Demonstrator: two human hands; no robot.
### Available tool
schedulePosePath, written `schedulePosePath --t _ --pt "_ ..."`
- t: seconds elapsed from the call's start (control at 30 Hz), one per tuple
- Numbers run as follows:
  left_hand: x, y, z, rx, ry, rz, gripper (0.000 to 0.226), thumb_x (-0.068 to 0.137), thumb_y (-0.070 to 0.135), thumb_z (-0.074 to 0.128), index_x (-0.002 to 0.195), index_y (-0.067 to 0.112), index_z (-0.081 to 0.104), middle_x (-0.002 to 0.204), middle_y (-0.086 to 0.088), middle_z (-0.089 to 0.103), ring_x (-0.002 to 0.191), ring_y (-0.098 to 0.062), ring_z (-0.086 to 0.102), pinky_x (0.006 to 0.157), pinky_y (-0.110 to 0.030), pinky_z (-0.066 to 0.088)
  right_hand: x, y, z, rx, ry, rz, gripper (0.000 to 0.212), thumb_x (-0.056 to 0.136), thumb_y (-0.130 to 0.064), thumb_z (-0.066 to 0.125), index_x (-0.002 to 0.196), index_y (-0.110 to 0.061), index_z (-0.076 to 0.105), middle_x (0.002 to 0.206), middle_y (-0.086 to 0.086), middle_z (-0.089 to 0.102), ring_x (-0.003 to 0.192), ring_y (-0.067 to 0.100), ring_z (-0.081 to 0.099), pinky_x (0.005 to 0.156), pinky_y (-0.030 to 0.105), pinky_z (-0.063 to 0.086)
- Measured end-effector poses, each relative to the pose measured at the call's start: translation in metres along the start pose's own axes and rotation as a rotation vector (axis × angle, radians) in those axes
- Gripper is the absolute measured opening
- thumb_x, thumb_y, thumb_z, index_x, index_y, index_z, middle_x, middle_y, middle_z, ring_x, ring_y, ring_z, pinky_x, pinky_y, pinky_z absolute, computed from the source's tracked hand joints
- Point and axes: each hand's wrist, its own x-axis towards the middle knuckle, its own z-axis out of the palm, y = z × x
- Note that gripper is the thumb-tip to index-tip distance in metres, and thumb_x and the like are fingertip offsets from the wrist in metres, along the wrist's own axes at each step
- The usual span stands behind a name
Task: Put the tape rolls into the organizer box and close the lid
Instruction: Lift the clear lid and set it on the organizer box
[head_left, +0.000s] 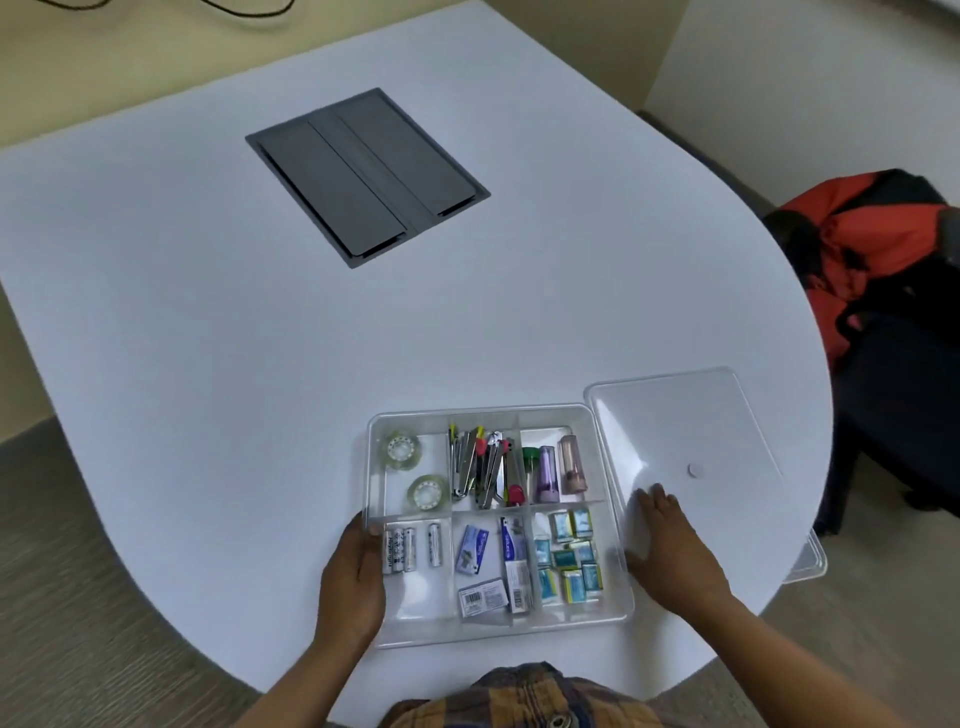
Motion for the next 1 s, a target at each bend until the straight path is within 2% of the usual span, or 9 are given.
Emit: schedulePosePath --t 0.1,0.17,0.3,0.37,0.53,0.6,0.77,0.87,1.0 --pt "0.002 0.003 0.005 0.005 0.080 -0.048 0.035 0.102 0.032 0.033 0.124 0.021 0.057 0.112 0.007 0.058 0.104 -0.014 0.053 0.088 -0.028 0.038 -0.001 0.006 0.010 -0.039 -0.028 -0.006 0.107 0.078 -0.049 0.073 0.153 -0.018 0.004 0.163 0.003 -0.002 0.150 0.023 0.002 0.117 0.040 0.021" --pt "0.004 0.004 0.008 0.009 0.114 -0.064 0.038 0.102 0.032 0.033 0.126 0.017 0.057 0.110 0.008 0.056 0.101 -0.012 0.051 0.089 -0.028 0.037 0.001 0.005 0.012 -0.009 -0.014 0.001 0.101 0.080 -0.043 0.072 0.153 -0.018 0.007 0.163 0.002 -0.001 0.150 0.022 0.002 0.117 0.041 0.023" --pt "0.006 0.005 0.014 0.006 0.137 -0.076 0.038 0.102 0.031 0.032 0.126 0.017 0.057 0.113 0.005 0.058 0.100 -0.013 0.052 0.090 -0.028 0.038 0.005 -0.001 0.010 -0.012 0.042 0.006 0.082 0.086 -0.027 0.068 0.151 -0.015 0.020 0.163 0.005 0.013 0.149 0.023 0.010 0.113 0.039 0.031" --pt "0.007 0.007 0.017 0.006 0.152 -0.085 0.036 0.102 0.029 0.033 0.123 0.015 0.059 0.114 0.001 0.062 0.100 -0.016 0.054 0.090 -0.030 0.041 0.006 -0.003 0.007 -0.012 0.070 0.022 0.079 0.084 -0.018 0.066 0.150 -0.011 0.023 0.162 0.009 0.017 0.149 0.025 0.011 0.114 0.041 0.029" --pt "0.014 0.018 0.021 -0.006 0.132 -0.137 0.037 0.102 0.027 0.032 0.115 0.008 0.061 0.112 -0.012 0.066 0.106 -0.032 0.059 0.098 -0.045 0.046 0.009 -0.015 -0.018 0.090 0.317 0.019 0.067 0.080 0.007 0.058 0.143 0.003 0.036 0.152 0.023 0.034 0.145 0.036 0.024 0.115 0.052 0.023" --pt "0.017 0.022 0.021 -0.009 0.089 -0.149 0.037 0.101 0.029 0.033 0.115 0.007 0.059 0.113 -0.014 0.065 0.109 -0.034 0.058 0.098 -0.045 0.045 0.011 -0.023 -0.030 0.131 0.423 -0.020 0.065 0.080 0.014 0.053 0.142 0.004 0.037 0.151 0.023 0.037 0.143 0.035 0.028 0.115 0.050 0.024" --pt "0.020 0.029 0.017 -0.013 0.050 -0.173 0.056 0.096 0.039 0.048 0.144 0.013 0.035 0.150 -0.007 0.039 0.137 -0.026 0.037 0.113 -0.037 0.028 0.015 -0.044 -0.063 0.207 0.607 -0.219 0.068 0.077 0.024 0.047 0.141 0.001 0.041 0.147 0.019 0.044 0.137 0.032 0.041 0.112 0.040 0.030" --pt "0.021 0.036 0.002 -0.015 0.108 -0.115 0.058 0.093 0.035 0.055 0.143 0.014 0.035 0.151 -0.007 0.039 0.137 -0.025 0.037 0.110 -0.037 0.029 0.014 -0.063 -0.086 0.293 0.680 -0.300 0.069 0.079 0.023 0.045 0.141 -0.005 0.043 0.146 0.012 0.047 0.133 0.023 0.045 0.110 0.031 0.031" --pt "0.028 0.059 -0.023 -0.071 0.197 -0.043 0.056 0.090 0.032 0.060 0.141 0.018 0.040 0.148 -0.003 0.043 0.135 -0.021 0.039 0.108 -0.034 0.032 0.003 -0.093 -0.114 0.337 0.745 -0.452 0.060 0.083 0.019 0.048 0.138 -0.005 0.049 0.137 0.014 0.056 0.126 0.028 0.053 0.107 0.034 0.036"
